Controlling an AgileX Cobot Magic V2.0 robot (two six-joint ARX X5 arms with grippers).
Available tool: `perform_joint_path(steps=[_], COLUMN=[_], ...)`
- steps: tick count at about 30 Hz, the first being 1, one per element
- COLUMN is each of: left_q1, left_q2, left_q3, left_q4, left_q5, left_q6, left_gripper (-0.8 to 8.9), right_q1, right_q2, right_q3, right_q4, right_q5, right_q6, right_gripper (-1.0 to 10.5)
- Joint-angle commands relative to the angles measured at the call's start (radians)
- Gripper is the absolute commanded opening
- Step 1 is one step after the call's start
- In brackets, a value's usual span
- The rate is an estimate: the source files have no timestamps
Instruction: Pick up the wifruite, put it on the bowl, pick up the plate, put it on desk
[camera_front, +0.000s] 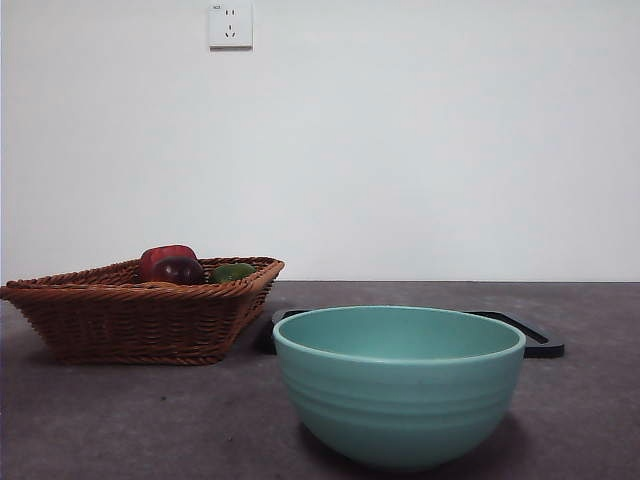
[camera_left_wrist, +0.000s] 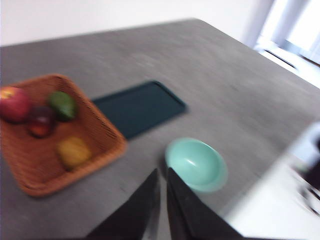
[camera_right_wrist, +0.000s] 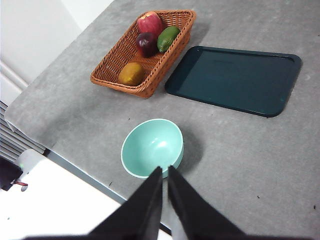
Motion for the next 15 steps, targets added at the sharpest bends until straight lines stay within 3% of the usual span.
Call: perform_joint_path(steps=[1,4,9,12,15], left_q1=[0.060,0.132,0.201,0.217,0.220], left_q2=[-0.039,-0.096,-0.152,-0.185,-0.222], left_q3=[-0.150,-0.379,-0.745,-0.886,-0.959], left_q4=[0.212,0.502,0.932,1.054,1.057], left_q5=[0.002,-0.024,-0.200,-0.351,-0.455], left_q6=[0.031,0.030,-0.058,-0.148,-0.192], left_gripper=[0.19,0.19,0.19,0.19,0.19], right_q1=[0.010,0.010,0.010,0.010,0.010], right_q2=[0.002,0.002,0.002,0.002,0.002], right_q3=[0.015,0.015,0.015,0.015,0.015], right_q4=[0.010,0.010,0.010,0.010,0.010], right_q5=[0.001,0.002,0.001,0.001,0.001], right_q6=[-0.008,-0.008,-0.008,-0.008,-0.008], right_gripper=[0.1,0.1,0.1,0.1,0.1])
